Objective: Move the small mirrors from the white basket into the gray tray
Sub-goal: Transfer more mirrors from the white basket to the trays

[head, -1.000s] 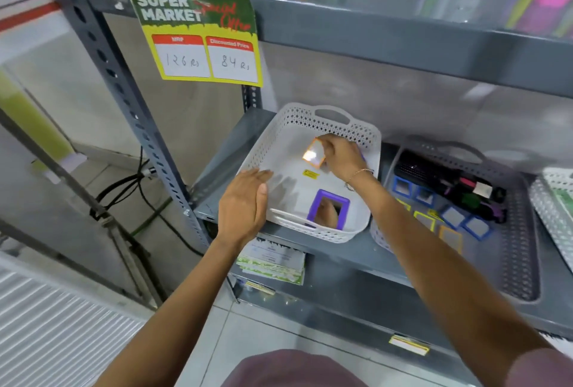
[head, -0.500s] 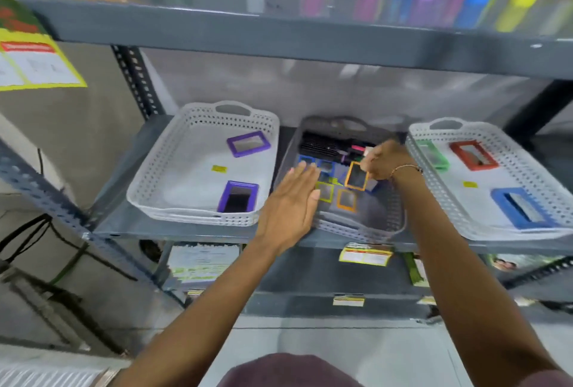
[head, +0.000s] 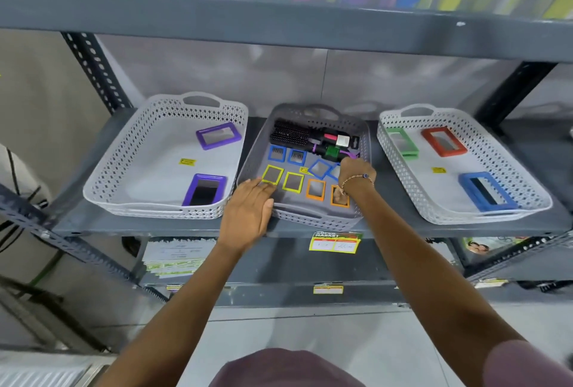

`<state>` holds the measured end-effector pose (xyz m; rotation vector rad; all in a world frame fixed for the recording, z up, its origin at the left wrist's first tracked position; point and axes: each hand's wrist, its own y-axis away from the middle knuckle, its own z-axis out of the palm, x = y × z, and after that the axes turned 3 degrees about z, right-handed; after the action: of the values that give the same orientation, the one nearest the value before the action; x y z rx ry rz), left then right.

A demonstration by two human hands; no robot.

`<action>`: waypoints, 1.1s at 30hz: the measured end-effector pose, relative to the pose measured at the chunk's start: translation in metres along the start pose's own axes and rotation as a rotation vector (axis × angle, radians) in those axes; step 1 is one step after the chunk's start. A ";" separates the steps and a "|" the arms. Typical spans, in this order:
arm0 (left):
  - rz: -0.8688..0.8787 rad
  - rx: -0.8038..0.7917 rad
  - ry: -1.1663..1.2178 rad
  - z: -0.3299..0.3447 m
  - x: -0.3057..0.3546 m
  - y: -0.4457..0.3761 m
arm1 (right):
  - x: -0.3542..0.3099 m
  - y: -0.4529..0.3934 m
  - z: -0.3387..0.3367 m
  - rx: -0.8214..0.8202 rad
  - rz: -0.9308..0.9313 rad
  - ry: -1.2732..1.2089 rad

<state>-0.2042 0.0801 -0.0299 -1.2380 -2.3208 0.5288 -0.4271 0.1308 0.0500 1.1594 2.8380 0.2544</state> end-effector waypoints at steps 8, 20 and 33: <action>-0.009 0.024 0.011 -0.010 0.006 -0.005 | -0.001 0.002 -0.007 0.043 -0.011 0.006; -0.170 0.139 -0.031 -0.104 -0.082 0.014 | -0.174 0.045 -0.033 0.057 -0.512 -0.487; -0.271 0.034 -0.124 -0.121 -0.184 0.086 | -0.244 0.041 0.010 -0.244 -0.549 0.195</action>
<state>0.0110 -0.0162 -0.0146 -0.8777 -2.5193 0.5602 -0.2235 -0.0094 0.0465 0.3038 3.0317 0.6757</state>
